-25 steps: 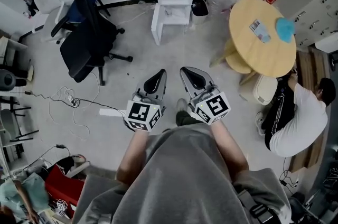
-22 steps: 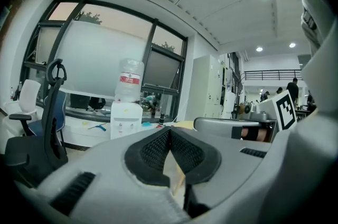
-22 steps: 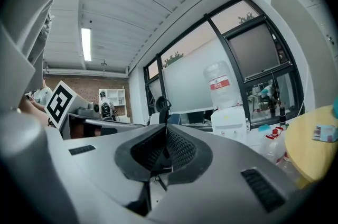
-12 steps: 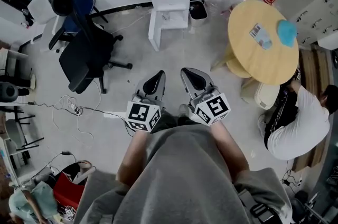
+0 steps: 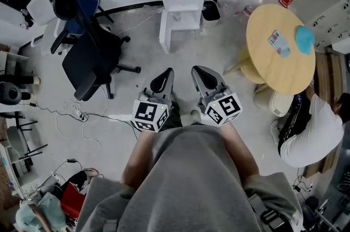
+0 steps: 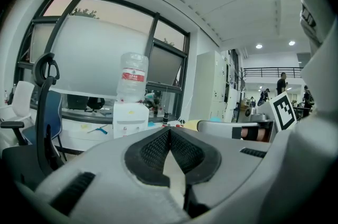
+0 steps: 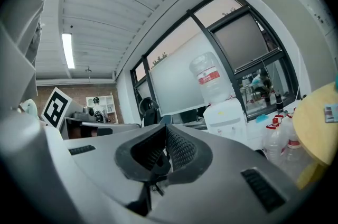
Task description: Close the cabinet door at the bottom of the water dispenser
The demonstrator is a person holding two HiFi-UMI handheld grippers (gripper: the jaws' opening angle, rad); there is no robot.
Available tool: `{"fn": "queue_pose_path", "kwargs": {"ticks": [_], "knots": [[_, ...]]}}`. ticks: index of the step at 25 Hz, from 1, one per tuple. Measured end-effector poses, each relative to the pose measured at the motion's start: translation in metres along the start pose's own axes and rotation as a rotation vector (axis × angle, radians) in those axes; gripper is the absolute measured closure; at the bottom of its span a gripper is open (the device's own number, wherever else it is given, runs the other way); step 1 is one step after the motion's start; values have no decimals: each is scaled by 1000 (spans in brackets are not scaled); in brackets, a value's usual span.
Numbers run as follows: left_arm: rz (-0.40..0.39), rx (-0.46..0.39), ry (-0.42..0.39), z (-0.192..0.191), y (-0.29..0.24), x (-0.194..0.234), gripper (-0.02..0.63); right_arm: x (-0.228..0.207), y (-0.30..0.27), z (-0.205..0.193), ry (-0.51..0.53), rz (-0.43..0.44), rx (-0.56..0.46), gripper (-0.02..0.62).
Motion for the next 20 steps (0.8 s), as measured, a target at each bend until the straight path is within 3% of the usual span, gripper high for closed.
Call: {"fn": "queue_pose_path", "kwargs": {"ticks": [12,20], "knots": [[-61,-6,34,-16,-37,118,600,-4,-110,-3,11,-74,7,584],[-128,11,60,-22,-55,155,600,-8,-141,-3,-1,-155,12,584]]}}
Point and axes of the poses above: the fingertips, and each gripper's own axes: y backward along the fingers, x to its left, z out of its top, the point moved 3 cm from there along y, backward along the fingers, and after that the axes turned 14 degrees about -y, right-handed, at the moved point
